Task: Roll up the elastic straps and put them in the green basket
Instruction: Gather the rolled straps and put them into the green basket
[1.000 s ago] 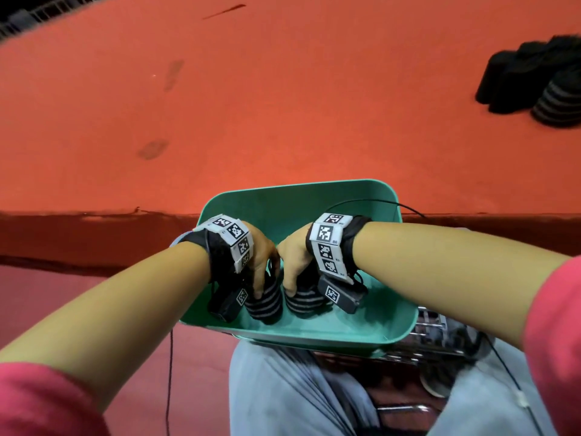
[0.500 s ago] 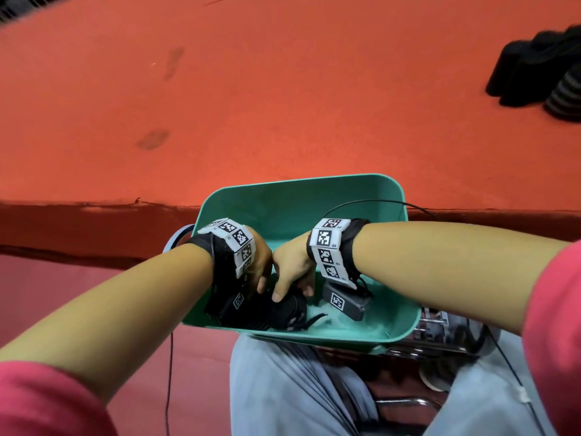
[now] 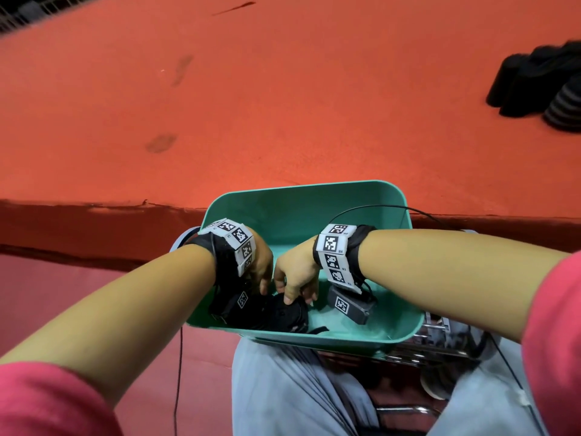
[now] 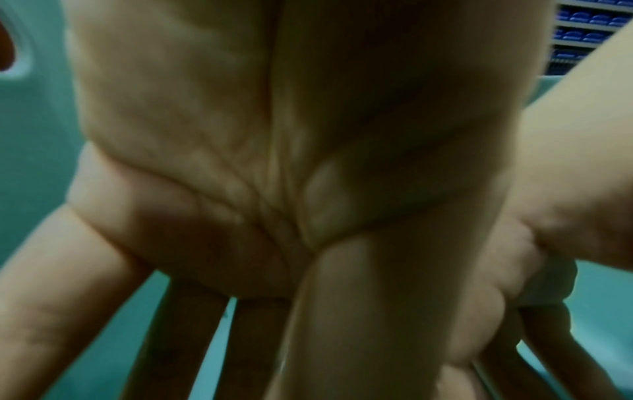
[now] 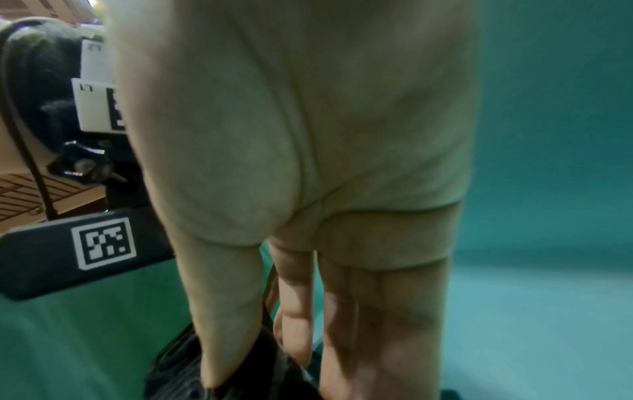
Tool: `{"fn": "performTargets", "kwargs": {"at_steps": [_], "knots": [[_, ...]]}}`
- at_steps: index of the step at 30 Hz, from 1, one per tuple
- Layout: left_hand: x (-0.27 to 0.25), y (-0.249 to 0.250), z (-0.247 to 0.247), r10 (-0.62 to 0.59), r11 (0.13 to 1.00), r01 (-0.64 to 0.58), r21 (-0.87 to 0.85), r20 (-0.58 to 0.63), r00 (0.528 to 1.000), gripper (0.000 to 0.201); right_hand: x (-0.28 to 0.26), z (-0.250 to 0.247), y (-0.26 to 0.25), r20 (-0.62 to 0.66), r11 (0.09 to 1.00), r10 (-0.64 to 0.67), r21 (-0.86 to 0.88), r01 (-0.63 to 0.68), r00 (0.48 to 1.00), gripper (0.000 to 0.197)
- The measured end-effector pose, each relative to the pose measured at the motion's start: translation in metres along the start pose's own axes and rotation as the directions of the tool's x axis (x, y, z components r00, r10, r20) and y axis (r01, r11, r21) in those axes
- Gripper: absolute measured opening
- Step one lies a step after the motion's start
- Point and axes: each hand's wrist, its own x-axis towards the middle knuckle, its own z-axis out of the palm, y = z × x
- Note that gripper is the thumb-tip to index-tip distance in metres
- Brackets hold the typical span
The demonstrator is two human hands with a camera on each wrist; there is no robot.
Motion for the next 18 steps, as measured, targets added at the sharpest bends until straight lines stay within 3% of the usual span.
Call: {"fn": "performTargets", "kwargs": {"at_steps": [5, 10, 15, 18], "knots": [[-0.020, 0.001, 0.001, 0.020, 0.989, -0.042, -0.145, -0.150, 0.988, 0.036, -0.016, -0.014, -0.010, -0.094, 1.000, -0.019, -0.019, 0.017, 0.995, 0.005], [-0.064, 0.006, -0.002, -0.056, 0.953, -0.061, -0.298, -0.371, 0.927, 0.036, -0.046, -0.039, -0.024, -0.242, 0.999, -0.050, -0.024, 0.046, 0.969, 0.005], [-0.098, 0.007, -0.007, -0.168, 0.894, -0.146, -0.424, -0.619, 0.767, 0.017, -0.085, -0.056, -0.035, -0.444, 0.995, -0.094, -0.015, 0.097, 0.891, 0.004], [-0.119, 0.021, -0.015, -0.170, 0.874, -0.229, -0.429, -0.711, 0.683, 0.019, -0.117, -0.063, -0.032, -0.543, 0.993, -0.102, -0.012, 0.114, 0.833, 0.010]]}}
